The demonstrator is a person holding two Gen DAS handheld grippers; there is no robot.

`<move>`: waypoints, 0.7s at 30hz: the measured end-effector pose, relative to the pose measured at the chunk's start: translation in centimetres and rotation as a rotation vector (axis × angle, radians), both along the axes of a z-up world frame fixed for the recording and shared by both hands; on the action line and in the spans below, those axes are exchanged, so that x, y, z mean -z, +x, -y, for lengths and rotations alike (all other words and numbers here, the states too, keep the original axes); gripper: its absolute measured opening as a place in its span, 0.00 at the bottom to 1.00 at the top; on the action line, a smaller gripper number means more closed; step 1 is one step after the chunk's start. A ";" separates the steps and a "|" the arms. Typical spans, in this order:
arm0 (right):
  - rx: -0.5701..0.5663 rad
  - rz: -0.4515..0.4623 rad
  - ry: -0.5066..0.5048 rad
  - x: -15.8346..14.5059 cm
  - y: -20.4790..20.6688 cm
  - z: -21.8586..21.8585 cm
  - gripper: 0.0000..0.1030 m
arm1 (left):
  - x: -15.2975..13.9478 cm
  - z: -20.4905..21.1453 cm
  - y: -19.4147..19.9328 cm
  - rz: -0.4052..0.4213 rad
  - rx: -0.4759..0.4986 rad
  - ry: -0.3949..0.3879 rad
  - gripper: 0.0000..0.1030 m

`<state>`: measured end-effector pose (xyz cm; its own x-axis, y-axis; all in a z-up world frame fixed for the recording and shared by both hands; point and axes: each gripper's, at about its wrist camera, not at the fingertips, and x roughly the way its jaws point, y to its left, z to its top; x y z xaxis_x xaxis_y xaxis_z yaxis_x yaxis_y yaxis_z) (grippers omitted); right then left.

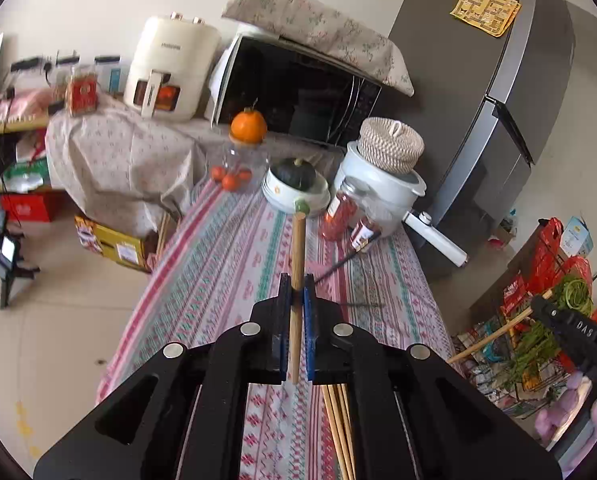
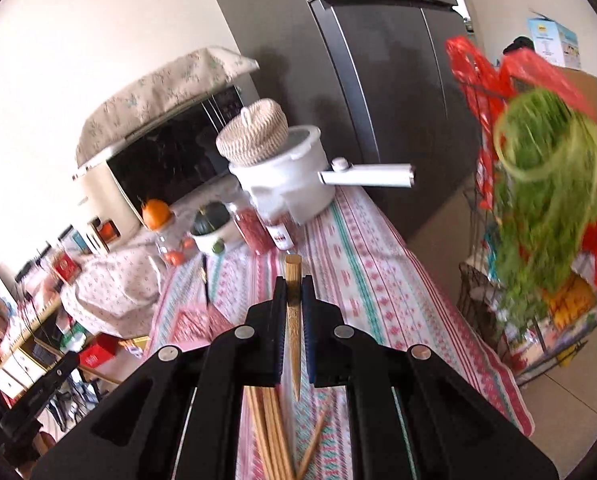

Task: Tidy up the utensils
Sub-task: 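Lift both wooden chopsticks and release them into the pink basket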

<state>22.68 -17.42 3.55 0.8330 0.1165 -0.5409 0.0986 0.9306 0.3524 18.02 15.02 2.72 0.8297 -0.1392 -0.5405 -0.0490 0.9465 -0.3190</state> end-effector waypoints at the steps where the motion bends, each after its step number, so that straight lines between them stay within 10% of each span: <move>1: 0.002 0.008 0.007 -0.9 0.7 0.0 0.08 | -0.6 -0.1 0.1 0.009 -0.002 0.007 0.05; 11: -0.022 0.115 0.049 -9.1 5.6 -1.5 0.08 | -7.4 -0.3 5.1 0.115 -0.020 0.002 0.05; 21: -0.095 0.142 0.044 -11.0 9.4 -6.5 0.08 | -2.2 -3.0 10.4 0.004 -0.128 -0.128 0.11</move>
